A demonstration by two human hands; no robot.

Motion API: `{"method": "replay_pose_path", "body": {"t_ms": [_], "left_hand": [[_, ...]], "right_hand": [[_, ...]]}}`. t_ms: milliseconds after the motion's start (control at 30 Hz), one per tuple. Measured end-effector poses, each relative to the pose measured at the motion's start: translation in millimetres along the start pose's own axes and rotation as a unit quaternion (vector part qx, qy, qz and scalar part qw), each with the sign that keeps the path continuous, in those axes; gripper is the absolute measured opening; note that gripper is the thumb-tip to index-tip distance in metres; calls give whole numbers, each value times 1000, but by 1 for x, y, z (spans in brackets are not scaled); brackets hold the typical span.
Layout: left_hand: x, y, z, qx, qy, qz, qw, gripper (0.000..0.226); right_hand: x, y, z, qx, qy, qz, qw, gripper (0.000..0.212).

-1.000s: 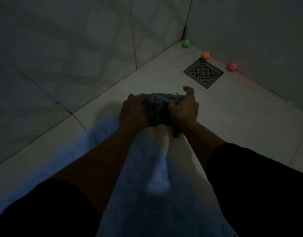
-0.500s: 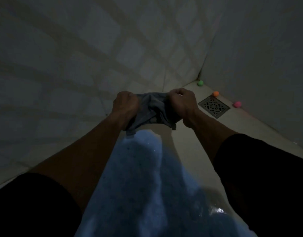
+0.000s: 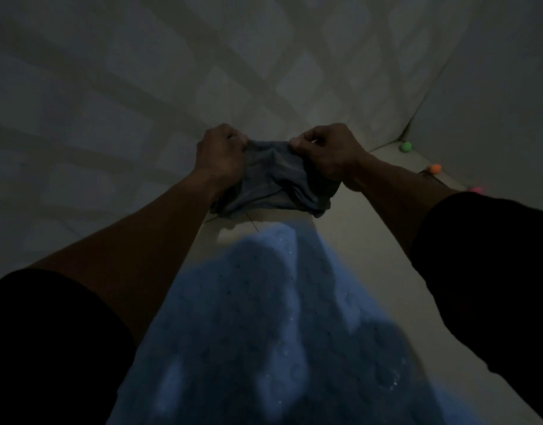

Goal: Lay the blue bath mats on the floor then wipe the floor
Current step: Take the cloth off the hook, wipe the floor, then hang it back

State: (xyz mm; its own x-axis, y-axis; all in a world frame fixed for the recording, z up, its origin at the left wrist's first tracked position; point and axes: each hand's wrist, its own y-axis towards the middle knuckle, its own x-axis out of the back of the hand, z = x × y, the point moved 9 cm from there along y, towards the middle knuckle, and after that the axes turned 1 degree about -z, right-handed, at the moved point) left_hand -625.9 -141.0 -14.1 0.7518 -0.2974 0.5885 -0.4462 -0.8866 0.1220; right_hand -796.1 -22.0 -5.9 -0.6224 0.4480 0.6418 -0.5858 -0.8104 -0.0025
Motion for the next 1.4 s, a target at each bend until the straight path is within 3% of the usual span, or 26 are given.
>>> {"method": "replay_pose_path", "body": {"t_ms": [133, 267, 433, 567, 667, 1000, 1400], "left_hand": [[-20, 7, 8, 0, -8, -12, 1000, 25], [-46, 15, 18, -3, -15, -34, 999, 46], [-91, 35, 26, 2, 14, -4, 1000, 42], [-114, 34, -8, -36, 72, 63, 995, 51], [-116, 29, -40, -8, 95, 92, 991, 54], [-58, 13, -200, 27, 69, 163, 984, 52], [90, 18, -445, 8, 92, 144, 985, 47]], "right_hand": [[-5, 8, -16, -4, -1, -45, 999, 43], [-14, 21, -46, -15, -14, -103, 994, 46], [-18, 37, -88, -58, -35, -115, 991, 43], [8, 35, -104, -76, -54, -113, 989, 44], [42, 21, -96, -103, -56, -113, 987, 41], [195, -24, 5, -151, -48, -116, 981, 47], [394, -43, 194, -140, -11, -107, 984, 43]]}}
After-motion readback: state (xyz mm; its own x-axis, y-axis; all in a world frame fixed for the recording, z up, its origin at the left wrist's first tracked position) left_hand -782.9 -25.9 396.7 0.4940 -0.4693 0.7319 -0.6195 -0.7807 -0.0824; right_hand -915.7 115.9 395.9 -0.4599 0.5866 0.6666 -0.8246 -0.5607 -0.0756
